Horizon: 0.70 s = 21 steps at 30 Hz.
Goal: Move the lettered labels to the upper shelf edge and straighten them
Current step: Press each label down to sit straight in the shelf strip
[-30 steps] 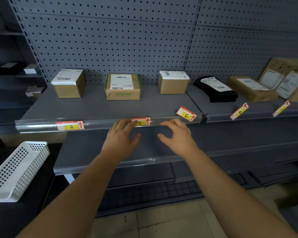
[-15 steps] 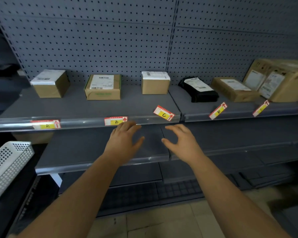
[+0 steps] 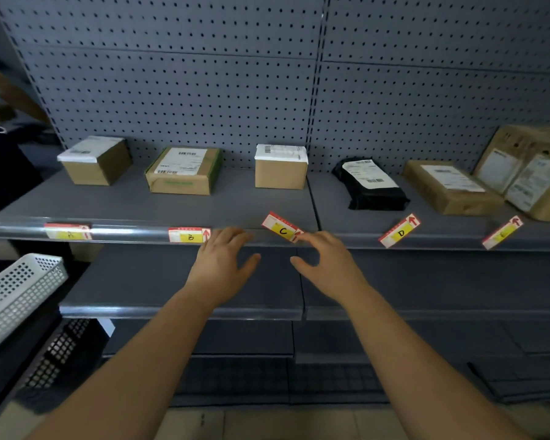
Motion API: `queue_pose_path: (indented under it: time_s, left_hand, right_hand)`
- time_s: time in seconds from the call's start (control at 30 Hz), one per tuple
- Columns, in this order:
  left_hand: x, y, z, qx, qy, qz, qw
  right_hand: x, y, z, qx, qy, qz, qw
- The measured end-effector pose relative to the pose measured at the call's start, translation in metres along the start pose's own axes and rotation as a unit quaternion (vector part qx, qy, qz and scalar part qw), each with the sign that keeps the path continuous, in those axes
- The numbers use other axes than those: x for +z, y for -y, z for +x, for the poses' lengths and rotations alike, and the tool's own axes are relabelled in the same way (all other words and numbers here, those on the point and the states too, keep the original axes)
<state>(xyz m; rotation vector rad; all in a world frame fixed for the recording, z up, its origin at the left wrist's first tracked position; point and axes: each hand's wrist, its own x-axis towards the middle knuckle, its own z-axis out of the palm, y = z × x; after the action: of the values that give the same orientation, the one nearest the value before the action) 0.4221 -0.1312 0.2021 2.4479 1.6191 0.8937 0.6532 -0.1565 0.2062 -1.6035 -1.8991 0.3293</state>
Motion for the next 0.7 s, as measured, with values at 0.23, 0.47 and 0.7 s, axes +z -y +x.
queue_pose_path:
  time_s: [0.23,0.47,0.7]
  left_hand:
    - [-0.006,0.017,0.013,-0.013,-0.003,0.014,1.0]
    - [0.001,0.035,0.022,0.002,0.002,0.013,1.0]
    - [0.011,0.036,0.028,0.035,-0.017,-0.003,0.999]
  right_hand:
    - [0.012,-0.001,0.033,-0.009,-0.033,-0.015,0.999]
    - [0.026,0.001,0.05,-0.018,-0.019,-0.116,0.993]
    - [0.039,0.005,0.051,-0.054,-0.028,-0.135,0.989]
